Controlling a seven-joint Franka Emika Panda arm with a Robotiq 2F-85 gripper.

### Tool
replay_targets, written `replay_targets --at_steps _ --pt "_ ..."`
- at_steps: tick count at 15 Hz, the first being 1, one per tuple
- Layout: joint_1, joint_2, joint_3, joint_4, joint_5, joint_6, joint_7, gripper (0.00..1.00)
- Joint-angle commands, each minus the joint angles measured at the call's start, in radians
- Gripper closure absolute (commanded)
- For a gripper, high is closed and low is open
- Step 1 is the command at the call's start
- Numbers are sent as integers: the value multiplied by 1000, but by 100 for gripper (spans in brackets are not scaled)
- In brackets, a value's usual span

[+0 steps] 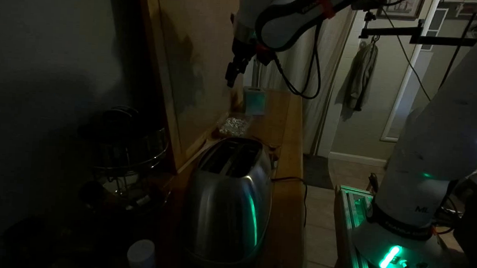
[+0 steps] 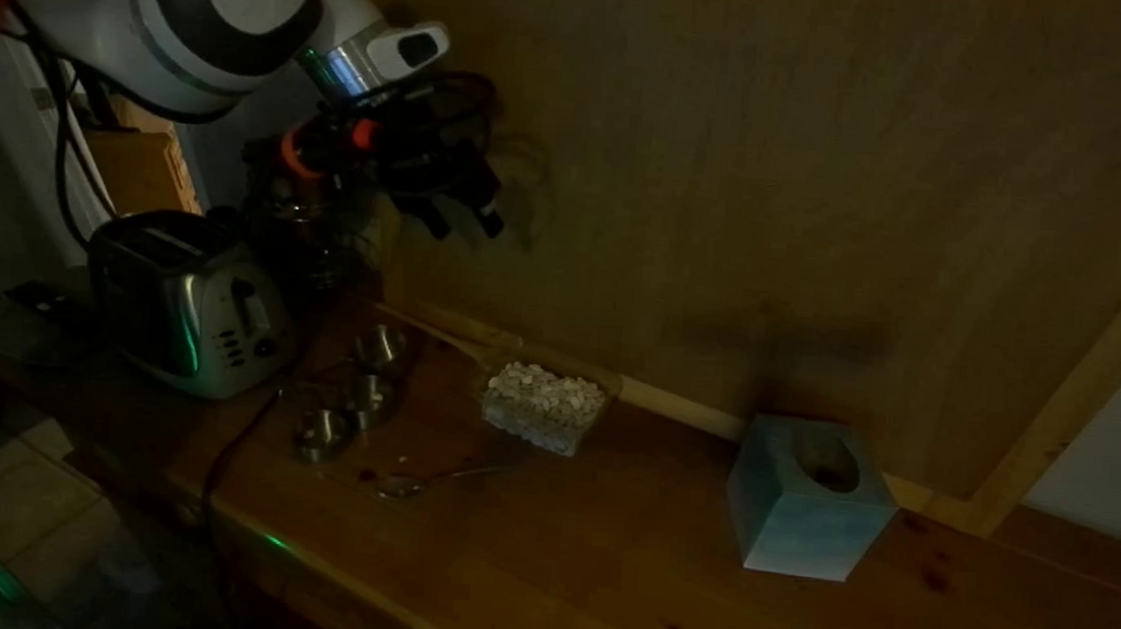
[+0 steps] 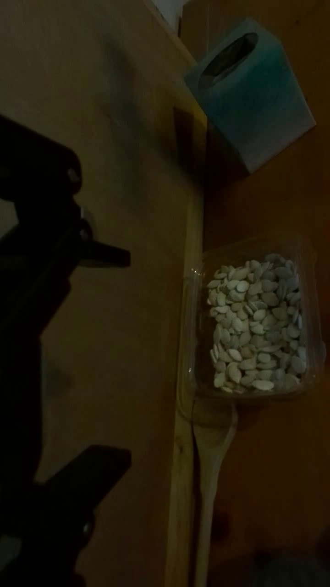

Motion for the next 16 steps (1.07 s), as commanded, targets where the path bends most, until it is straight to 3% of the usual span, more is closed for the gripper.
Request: replay_targets --at_steps 1,3,4,11,16 --pt "34 118 -80 119 37 -82 -131 0" --pt "19 157 -106 149 -23 -126 -141 0" --pt "38 105 -105 90 -7 -84 -106 0" --pt "30 126 -135 100 -29 -80 -95 0" --pt "42 189 -224 131 199 -139 -325 0"
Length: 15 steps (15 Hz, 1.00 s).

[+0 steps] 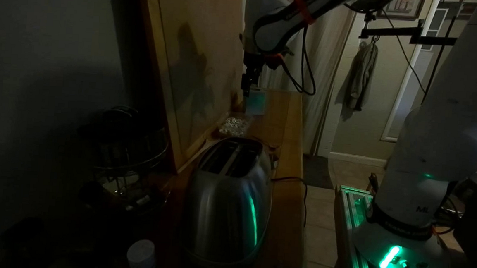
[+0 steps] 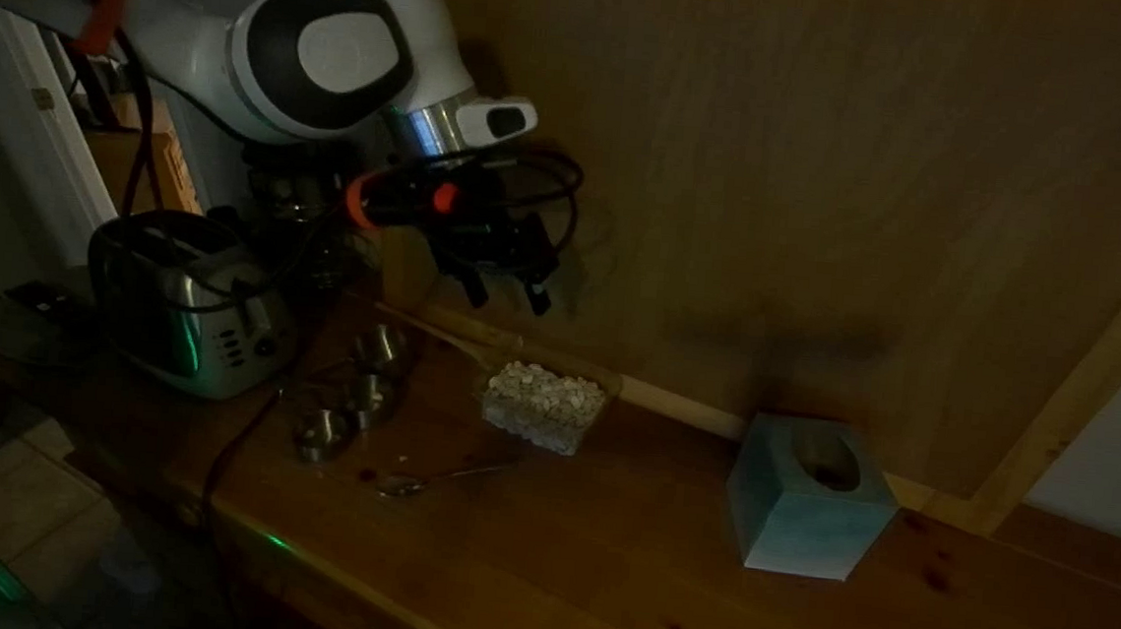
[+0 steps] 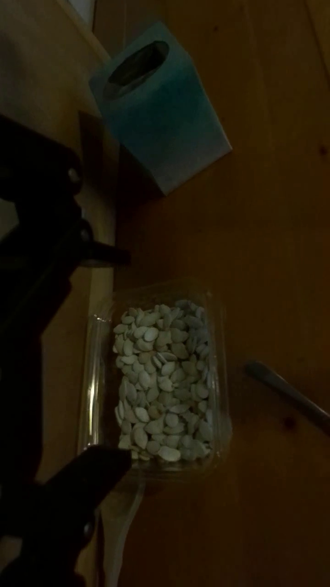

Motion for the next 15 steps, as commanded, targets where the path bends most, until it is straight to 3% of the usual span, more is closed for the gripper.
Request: replay_targets --at_steps 1,6,15 --pt "18 54 -54 36 169 -61 -182 0" --pt "19 105 -67 29 317 -122 -341 0" --pt "2 286 -42 132 455 -11 -424 0"
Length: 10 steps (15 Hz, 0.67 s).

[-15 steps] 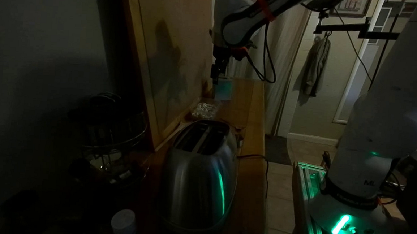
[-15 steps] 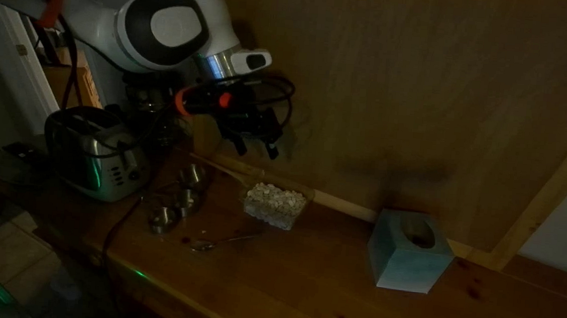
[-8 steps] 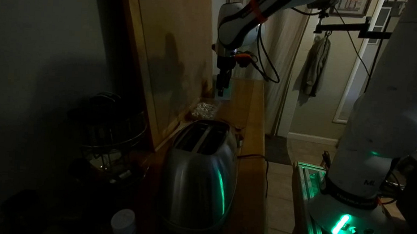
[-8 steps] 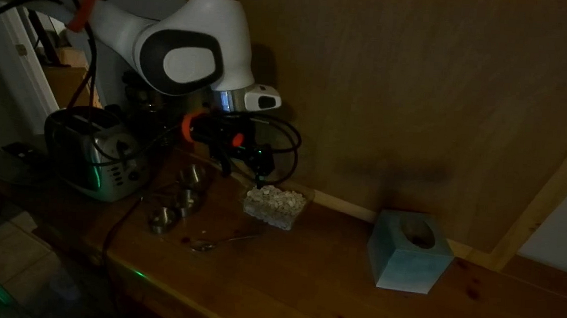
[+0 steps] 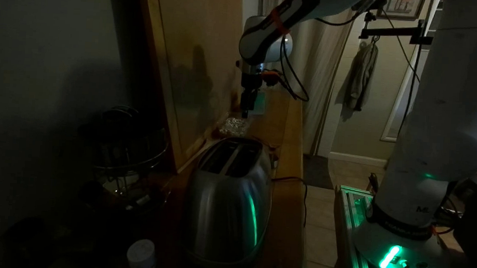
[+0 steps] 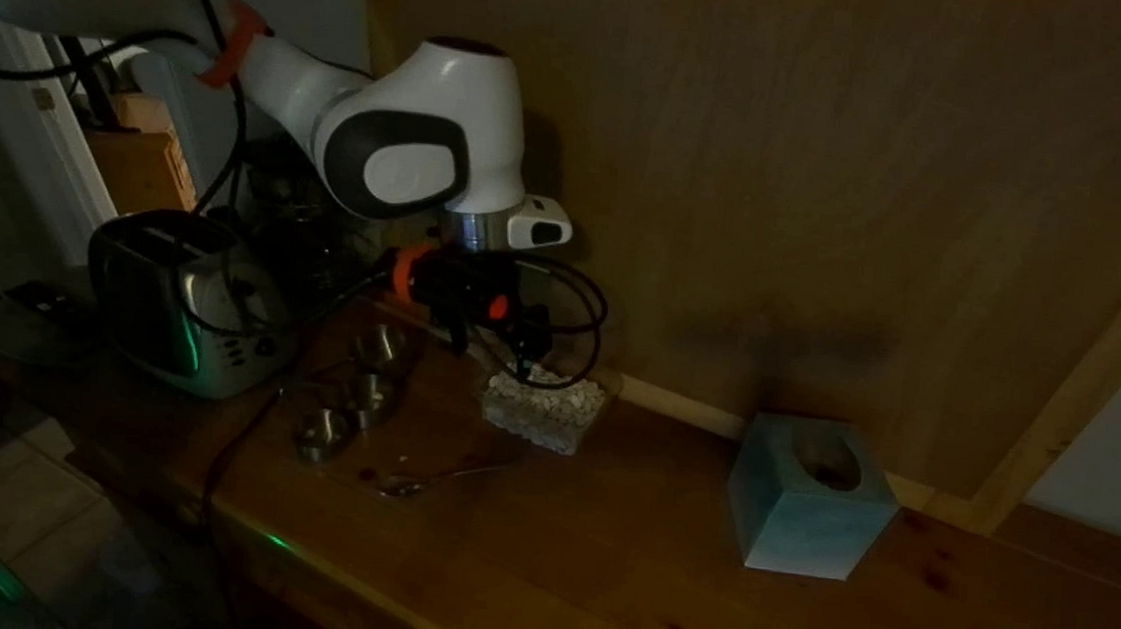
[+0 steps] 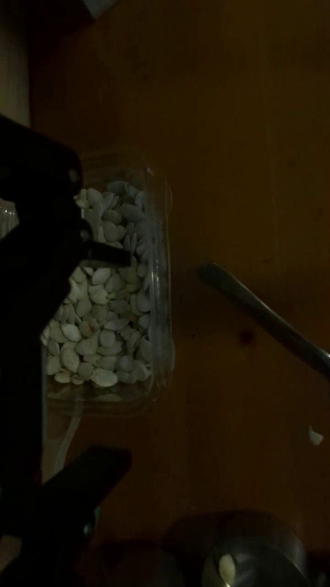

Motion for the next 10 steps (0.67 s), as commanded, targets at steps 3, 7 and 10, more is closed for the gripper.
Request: replay_targets --at_steps 3,7,10 --pt "-31 156 34 111 129 136 -102 0" --pt "-76 240 72 167 207 230 -165 0" --pt "-103 294 84 205 183 261 -167 34"
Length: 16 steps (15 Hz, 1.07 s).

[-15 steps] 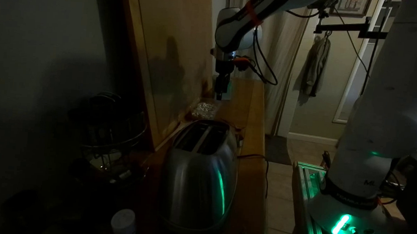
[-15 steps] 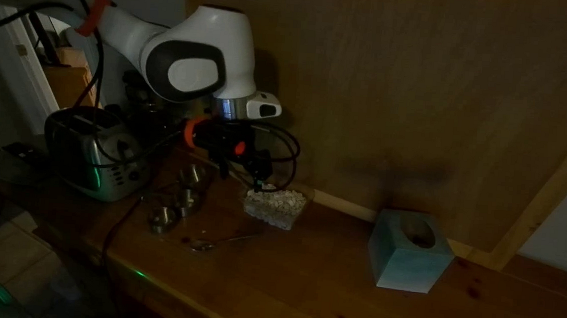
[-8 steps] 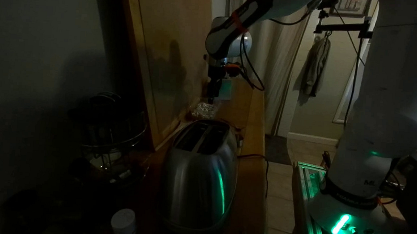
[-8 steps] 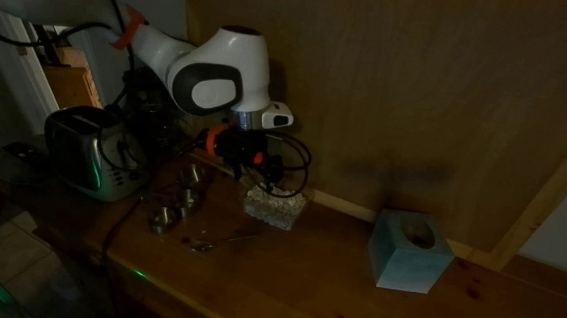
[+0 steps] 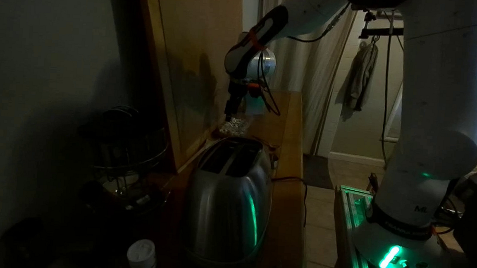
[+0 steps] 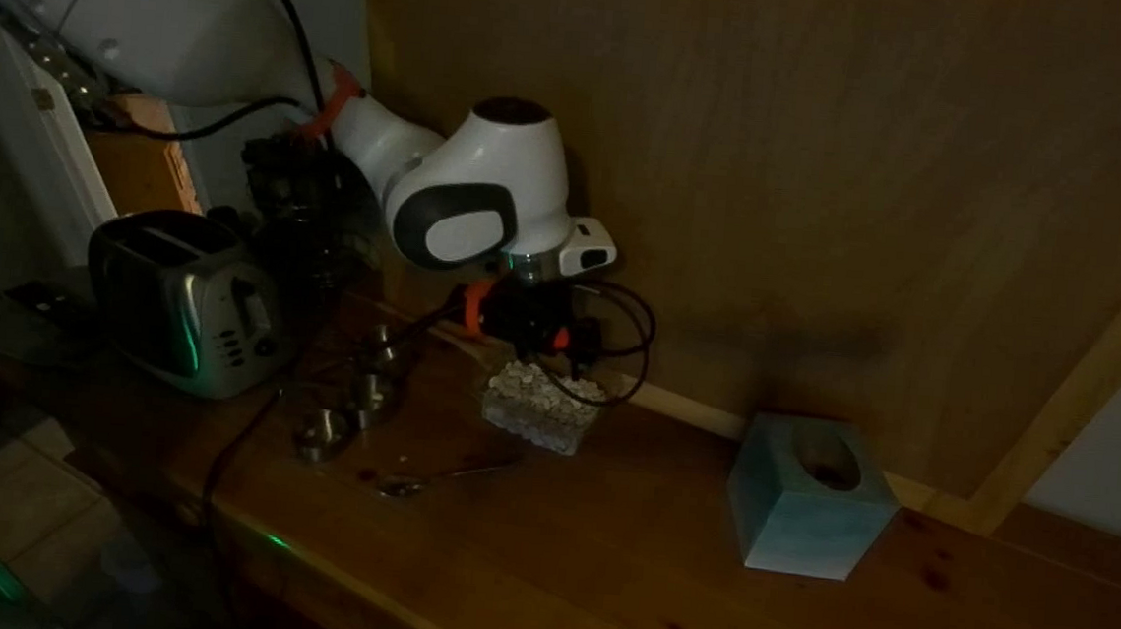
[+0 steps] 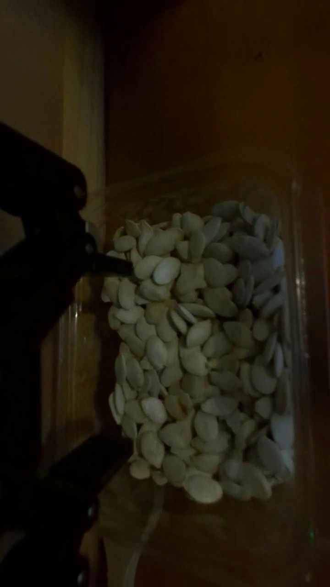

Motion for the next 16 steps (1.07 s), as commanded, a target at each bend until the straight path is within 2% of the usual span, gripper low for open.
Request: replay_targets --at_steps 1,2,3,6,7,8,9,16 --pt "-50 83 30 79 11 26 -33 41" --pt "-60 94 34 82 13 27 -34 50" --pt "-70 108 38 91 13 25 -33 12" --pt "-92 133 51 108 11 21 -30 7" --pt "-96 135 54 114 10 16 -25 46" --pt "-99 137 57 120 9 15 -22 42" --pt "-101 133 59 116 7 20 -19 43" --pt "-94 112 63 114 -8 25 -13 93"
